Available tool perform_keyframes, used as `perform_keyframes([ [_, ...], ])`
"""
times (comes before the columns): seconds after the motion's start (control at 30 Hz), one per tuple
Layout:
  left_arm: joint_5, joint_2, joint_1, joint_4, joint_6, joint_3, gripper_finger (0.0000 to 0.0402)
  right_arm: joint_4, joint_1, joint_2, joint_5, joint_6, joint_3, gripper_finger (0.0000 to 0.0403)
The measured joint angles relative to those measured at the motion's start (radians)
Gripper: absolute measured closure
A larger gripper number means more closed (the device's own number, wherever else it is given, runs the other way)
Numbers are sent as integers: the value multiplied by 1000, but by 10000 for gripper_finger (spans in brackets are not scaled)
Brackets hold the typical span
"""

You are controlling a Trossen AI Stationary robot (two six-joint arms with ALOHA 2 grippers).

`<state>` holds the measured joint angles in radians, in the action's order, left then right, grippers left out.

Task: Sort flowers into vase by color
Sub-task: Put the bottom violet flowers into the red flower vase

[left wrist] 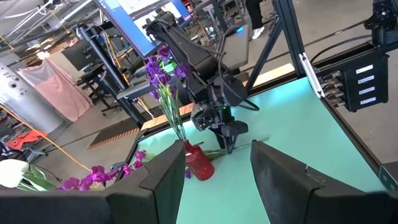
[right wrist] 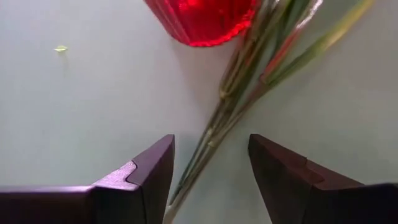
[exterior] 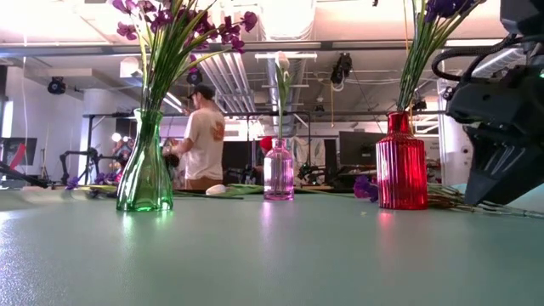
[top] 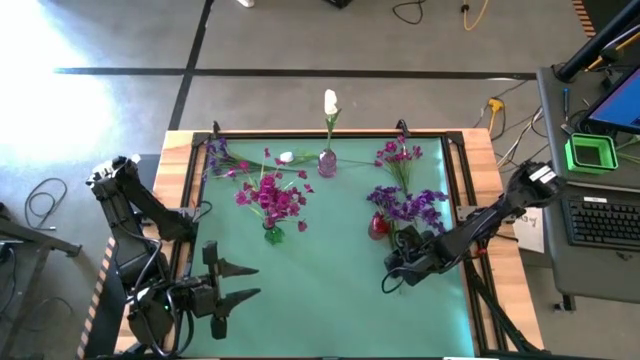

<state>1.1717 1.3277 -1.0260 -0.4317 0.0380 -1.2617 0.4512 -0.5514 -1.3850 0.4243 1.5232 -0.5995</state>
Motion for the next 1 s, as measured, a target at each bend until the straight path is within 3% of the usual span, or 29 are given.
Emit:
perform_keyframes([
  [0.4,0,0,0,-2,0,0,232,-8,8,-26,11,25,-3,213],
  [1.0,0,0,0,-13,0,0,232,-2,40,-31,24,-6,-1,326],
])
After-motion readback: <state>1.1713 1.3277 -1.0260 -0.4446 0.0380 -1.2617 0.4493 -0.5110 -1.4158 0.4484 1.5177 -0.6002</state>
